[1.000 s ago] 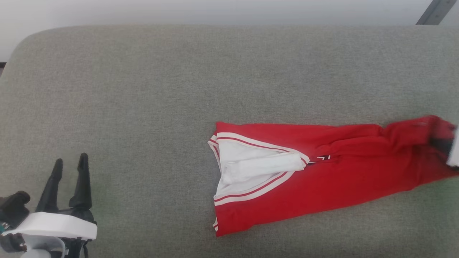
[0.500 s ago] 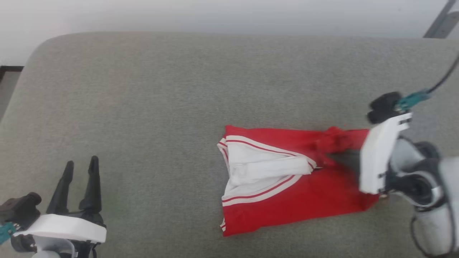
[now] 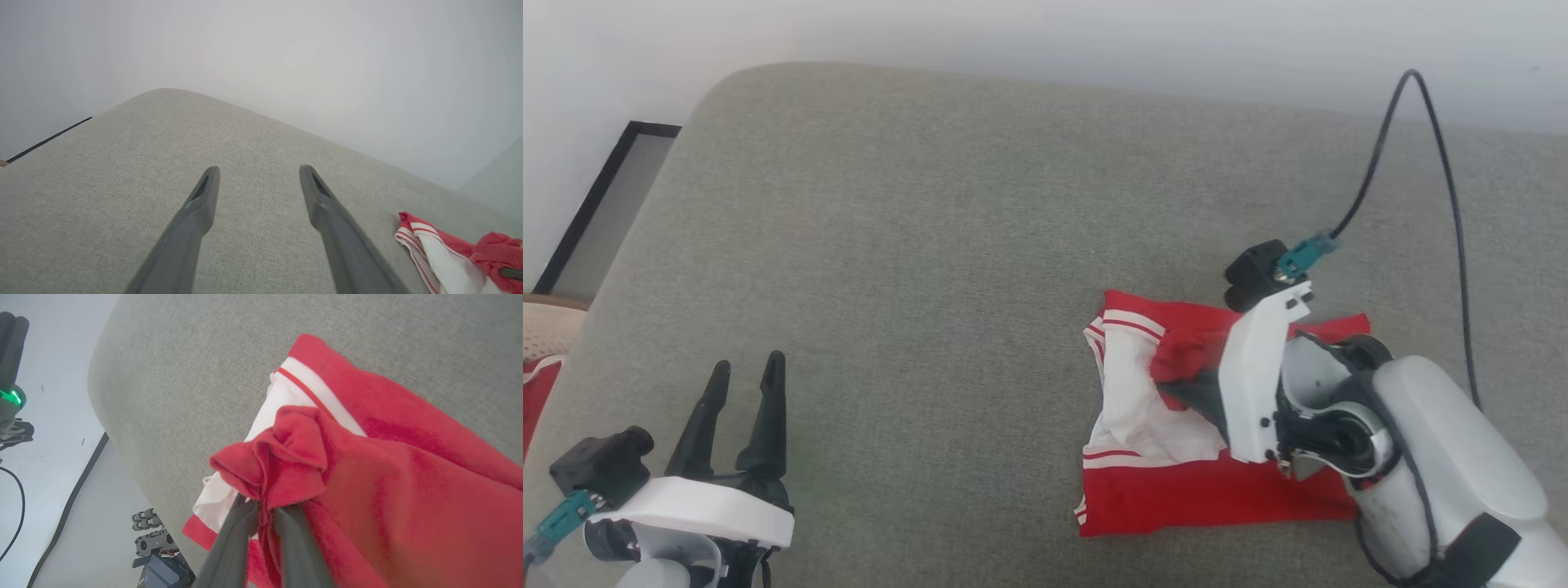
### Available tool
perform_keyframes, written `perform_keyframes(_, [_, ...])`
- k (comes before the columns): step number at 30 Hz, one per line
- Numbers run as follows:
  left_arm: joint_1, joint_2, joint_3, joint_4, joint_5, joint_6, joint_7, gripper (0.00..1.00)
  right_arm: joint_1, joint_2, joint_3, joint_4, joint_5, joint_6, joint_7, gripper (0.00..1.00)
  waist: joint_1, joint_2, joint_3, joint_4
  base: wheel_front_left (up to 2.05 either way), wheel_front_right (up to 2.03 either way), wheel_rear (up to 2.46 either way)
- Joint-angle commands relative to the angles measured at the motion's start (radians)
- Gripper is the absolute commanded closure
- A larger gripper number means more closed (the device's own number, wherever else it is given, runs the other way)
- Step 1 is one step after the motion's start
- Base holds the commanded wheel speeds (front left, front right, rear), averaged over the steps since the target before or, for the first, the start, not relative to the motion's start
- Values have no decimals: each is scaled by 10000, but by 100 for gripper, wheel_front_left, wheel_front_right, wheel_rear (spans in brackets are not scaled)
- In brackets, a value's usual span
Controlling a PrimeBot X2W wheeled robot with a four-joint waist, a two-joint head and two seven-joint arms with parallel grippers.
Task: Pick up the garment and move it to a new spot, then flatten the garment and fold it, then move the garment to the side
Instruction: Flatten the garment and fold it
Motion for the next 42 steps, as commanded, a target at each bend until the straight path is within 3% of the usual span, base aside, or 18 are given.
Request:
perform_keyframes(1, [-69,-52,51,30,-123,-18,-42,0,-223,116,188,231,118,3,-226,0,0,0,-53,99,0,0,0])
perform_keyframes(10, [156,7,331,-51,-253,-19,-42,0,-636,-162,534,-166,593,2,-473,0,0,0,-246,-301,0,0,0])
perform_keyframes(21, [390,158,598,-157,-92,-20,-42,0,-297,-1265,-449,-868,98,2,-1760,0,0,0,-398,-1262,0,0,0])
perform_keyframes(32, [870,456,977,-157,7,-20,-41,0,813,-2072,-1575,-767,-768,3,-4909,0,0,0,-733,-2333,0,0,0])
perform_keyframes(42, [1313,590,1149,-131,-45,-20,-41,0,1993,-2544,-1969,105,-1432,2,-8219,0,0,0,-1123,-2807,0,0,0])
